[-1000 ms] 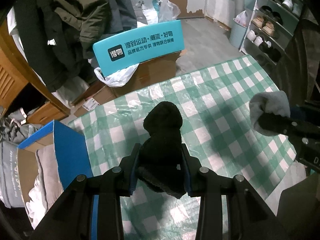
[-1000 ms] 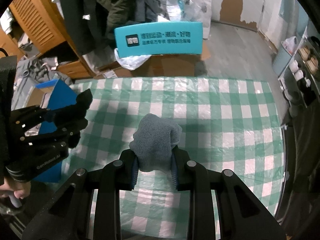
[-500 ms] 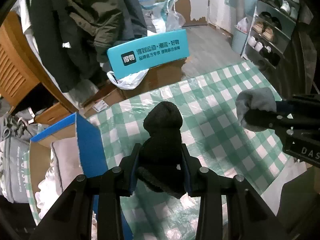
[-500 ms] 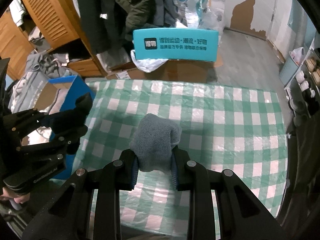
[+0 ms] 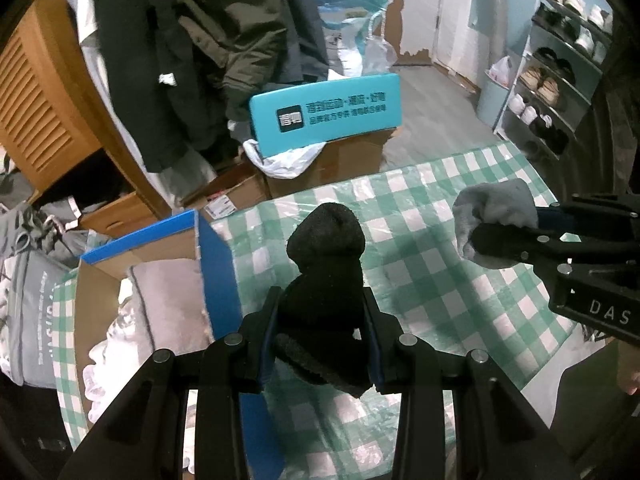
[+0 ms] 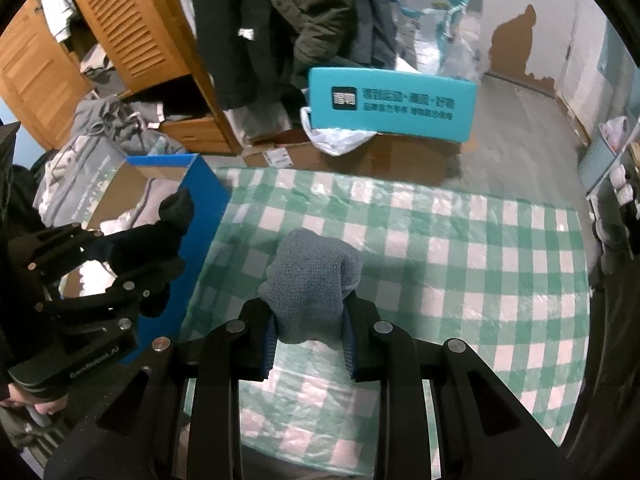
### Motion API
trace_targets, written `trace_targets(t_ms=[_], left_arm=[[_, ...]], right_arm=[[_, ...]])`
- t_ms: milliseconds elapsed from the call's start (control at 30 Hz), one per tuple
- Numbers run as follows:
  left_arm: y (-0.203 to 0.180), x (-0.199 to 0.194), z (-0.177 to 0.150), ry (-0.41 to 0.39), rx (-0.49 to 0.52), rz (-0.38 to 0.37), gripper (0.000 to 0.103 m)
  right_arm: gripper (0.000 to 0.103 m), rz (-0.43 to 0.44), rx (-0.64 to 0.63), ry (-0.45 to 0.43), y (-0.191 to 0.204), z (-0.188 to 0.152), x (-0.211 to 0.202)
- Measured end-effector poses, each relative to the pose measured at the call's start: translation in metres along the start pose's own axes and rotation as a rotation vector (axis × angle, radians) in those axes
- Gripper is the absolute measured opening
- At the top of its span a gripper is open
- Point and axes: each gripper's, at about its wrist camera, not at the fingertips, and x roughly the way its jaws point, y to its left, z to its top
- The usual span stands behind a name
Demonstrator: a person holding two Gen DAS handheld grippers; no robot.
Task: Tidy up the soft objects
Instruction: 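Carry the black sock and grey-blue sock over the cardboard box with both tools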
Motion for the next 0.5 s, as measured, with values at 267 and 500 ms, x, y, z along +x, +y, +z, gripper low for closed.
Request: trace_targets(t_ms=[267,500], left_arm=[[0.036,-0.006,-0.007,-0.007,-0.06,0.009,0.037],[0.07,-0.009,-0.014,-0.019,-0.111,0.044,0.037]], right_arm=[[0.024,0.033,-0.048,0.002,0.035,0.016,0.01],[0.024,0.033,-0.083,0.005,0.061,0.029,0.021]])
